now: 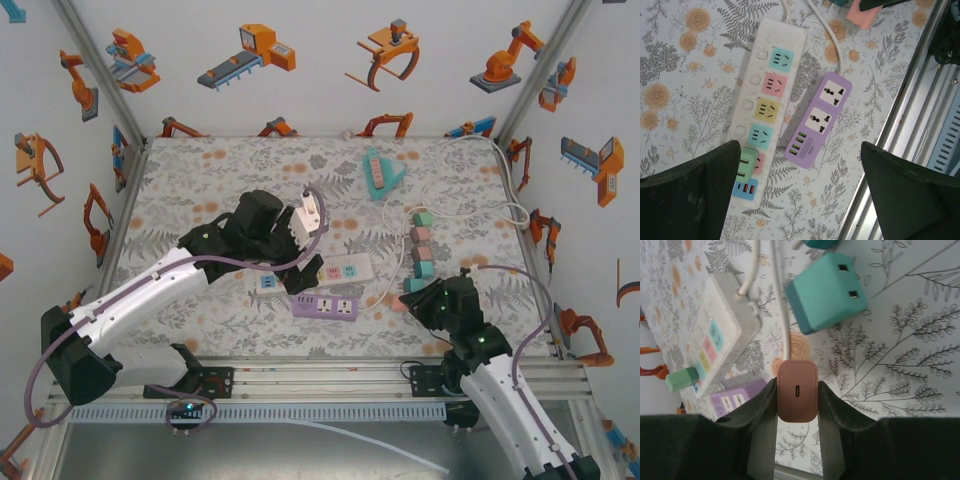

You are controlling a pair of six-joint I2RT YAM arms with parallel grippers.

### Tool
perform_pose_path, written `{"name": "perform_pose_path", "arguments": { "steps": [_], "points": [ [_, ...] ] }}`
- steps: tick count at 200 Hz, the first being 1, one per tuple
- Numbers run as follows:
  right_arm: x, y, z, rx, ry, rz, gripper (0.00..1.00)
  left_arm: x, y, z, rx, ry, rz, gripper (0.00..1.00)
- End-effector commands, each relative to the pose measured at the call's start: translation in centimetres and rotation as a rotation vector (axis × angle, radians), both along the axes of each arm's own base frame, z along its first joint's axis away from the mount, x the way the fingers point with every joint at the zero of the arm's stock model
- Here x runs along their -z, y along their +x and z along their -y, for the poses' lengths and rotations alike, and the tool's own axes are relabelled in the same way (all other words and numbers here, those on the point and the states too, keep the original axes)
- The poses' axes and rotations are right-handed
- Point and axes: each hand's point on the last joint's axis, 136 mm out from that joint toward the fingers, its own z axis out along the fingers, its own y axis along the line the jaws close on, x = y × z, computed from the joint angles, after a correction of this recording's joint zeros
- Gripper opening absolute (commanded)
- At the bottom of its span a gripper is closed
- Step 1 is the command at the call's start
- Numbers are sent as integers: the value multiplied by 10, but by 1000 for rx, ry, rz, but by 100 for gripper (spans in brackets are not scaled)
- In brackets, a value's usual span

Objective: Pull the plug off the socket

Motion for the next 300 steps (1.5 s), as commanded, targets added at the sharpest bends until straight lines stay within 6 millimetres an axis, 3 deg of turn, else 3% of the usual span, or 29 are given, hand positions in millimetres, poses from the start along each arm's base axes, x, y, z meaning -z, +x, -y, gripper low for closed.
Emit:
{"name": "perform_pose_path", "arguments": {
  "steps": [1, 105, 152, 185, 220, 253, 300],
  "points": [
    [-3, 8, 3, 50, 26, 32, 32, -12, -1, -3, 3, -8, 35, 97],
    [15, 4, 7, 60, -13, -57, 52, -5, 7, 2, -33, -5, 16, 97],
    [14, 1, 15, 87, -54, -86, 65, -1, 13, -2, -81, 3, 24, 97],
    [8, 1, 19, 91, -83, -83, 68, -4, 18, -5, -118, -27, 45, 97],
    [-13, 9, 23, 83, -136, -38, 70, -5, 25, -10, -162, -38, 56, 97],
    [-49, 36, 16, 24, -182, 94, 70, -8, 38, -18, -243, -73, 55, 97],
    [-128, 92, -37, -295, -280, 370, 67, -20, 67, -51, -455, -184, 48, 97]
  ]
}}
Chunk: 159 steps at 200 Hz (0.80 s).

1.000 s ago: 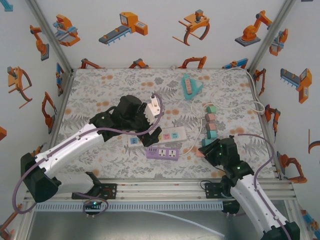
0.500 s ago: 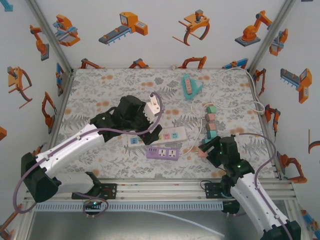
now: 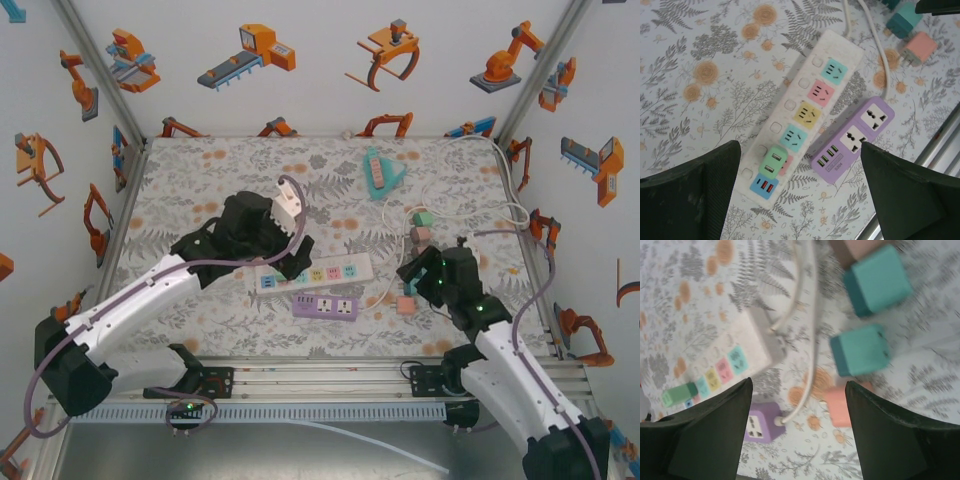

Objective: Pull the plug off the socket

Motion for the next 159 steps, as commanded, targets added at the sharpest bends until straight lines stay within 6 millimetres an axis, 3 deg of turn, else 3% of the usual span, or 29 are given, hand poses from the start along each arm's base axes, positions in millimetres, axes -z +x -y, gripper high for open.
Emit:
{"name": "perform_pose_path", "arguments": {
  "steps": [1, 39, 74, 118, 159],
  "points": [
    [-66, 38, -33, -222, -81, 247, 67, -20, 18, -19, -144, -106, 23, 97],
    [-111, 61, -99, -577, -265, 452, 67, -16, 36, -62, -360, -120, 15, 97],
    [-129, 50, -180, -953, -347, 692, 67, 16, 46, -115, -629, -67, -103, 97],
    [-110, 8, -264, -1402, -411, 828, 70, 55, 42, -159, -859, -145, -282, 97],
    [-76, -24, -312, -1708, -441, 860, 71, 89, 32, -176, -966, -213, -440, 97]
  ]
}}
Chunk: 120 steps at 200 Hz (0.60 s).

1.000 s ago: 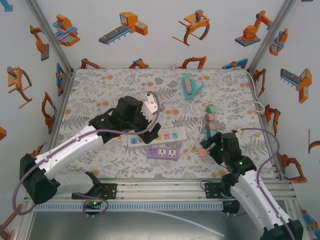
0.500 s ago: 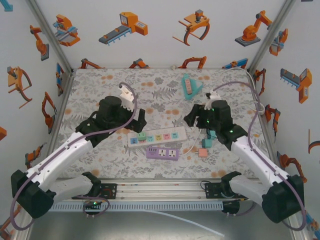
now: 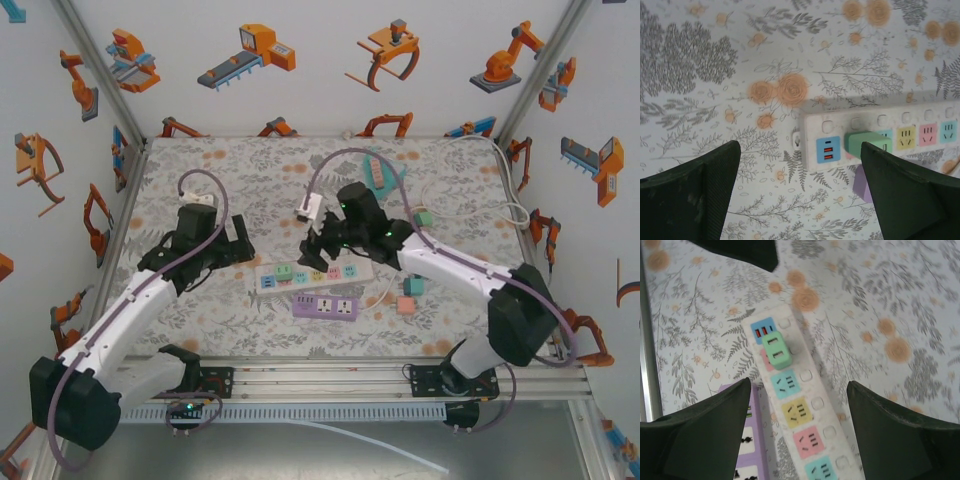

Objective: Pull the plug off the socket

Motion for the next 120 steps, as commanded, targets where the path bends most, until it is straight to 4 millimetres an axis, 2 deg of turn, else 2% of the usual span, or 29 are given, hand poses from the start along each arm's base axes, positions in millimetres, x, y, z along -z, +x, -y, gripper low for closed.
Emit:
{"name": "perform_pose_path", "arguments": {
  "steps": [1, 26, 49, 91, 107, 120],
  "points": [
    [12, -26, -21, -228, -58, 88, 71, 13, -12, -3, -81, -108, -78, 97],
    [38, -38, -38, -347, -127, 111, 70, 26, -15, -3, -106, -164, -111, 97],
    [57, -36, -51, -383, -172, 112, 66, 36, -16, 2, -112, -207, -135, 97],
    [78, -25, -65, -379, -192, 106, 51, 53, -20, 3, -129, -223, -177, 97],
    [84, -23, -66, -381, -201, 108, 42, 57, -20, 4, -127, -224, -185, 99],
    [88, -22, -66, -379, -213, 113, 39, 61, -21, 5, -121, -220, -197, 99]
  ]
}}
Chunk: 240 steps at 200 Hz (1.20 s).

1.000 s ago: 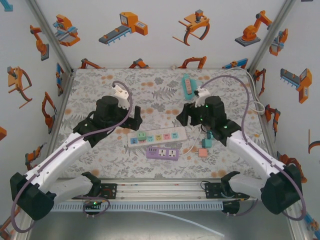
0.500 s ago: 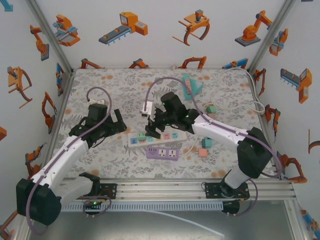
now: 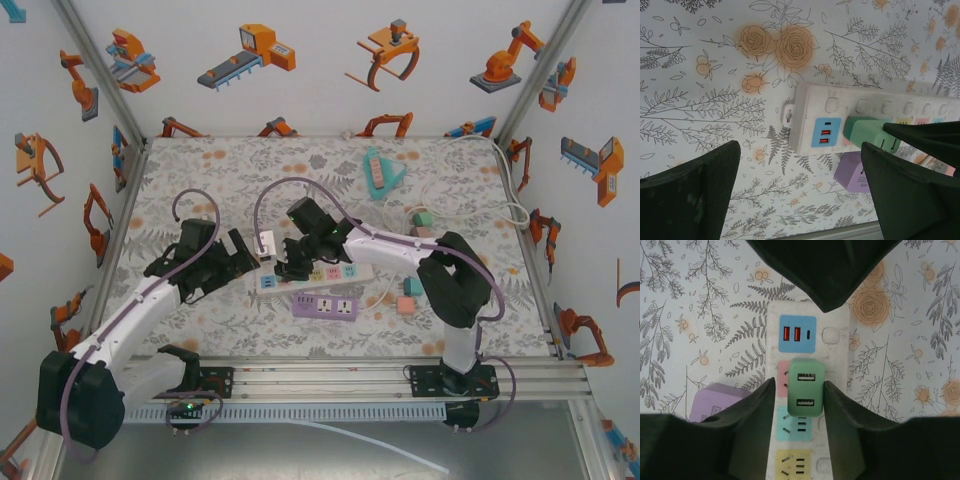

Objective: Pull the plug off the socket

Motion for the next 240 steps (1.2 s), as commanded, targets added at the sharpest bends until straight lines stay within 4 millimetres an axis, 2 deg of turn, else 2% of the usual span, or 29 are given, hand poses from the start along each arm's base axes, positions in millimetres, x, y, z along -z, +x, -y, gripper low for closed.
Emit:
{"name": "perform_pose_path", "arguments": {
  "steps": [1, 11, 52, 88, 103, 156, 201, 240],
  "points": [
    [-8, 5, -8, -23, 18, 45, 39, 6, 1, 3, -9, -30, -16, 99],
    [-6, 6, -7, -21, 13, 51, 36, 9, 1, 4, 1, -27, -30, 97],
    [-8, 2, -7, -37, 22, 42, 27, 25, 1, 9, 29, -23, -82, 79],
    [-12, 3, -9, -33, 32, 49, 26, 43, 1, 15, 46, -34, -113, 59],
    [-13, 5, -9, -27, 30, 53, 25, 50, 0, 18, 68, -39, -127, 54],
    [-13, 4, -9, -12, 30, 34, 23, 62, -2, 30, 129, -70, -158, 51],
    [-14, 7, -7, 5, 24, 37, 22, 66, -1, 36, 156, -85, -172, 48],
    [-24, 4, -12, -5, 50, 18, 22, 74, -7, 37, 178, -81, -204, 45]
  ]
}}
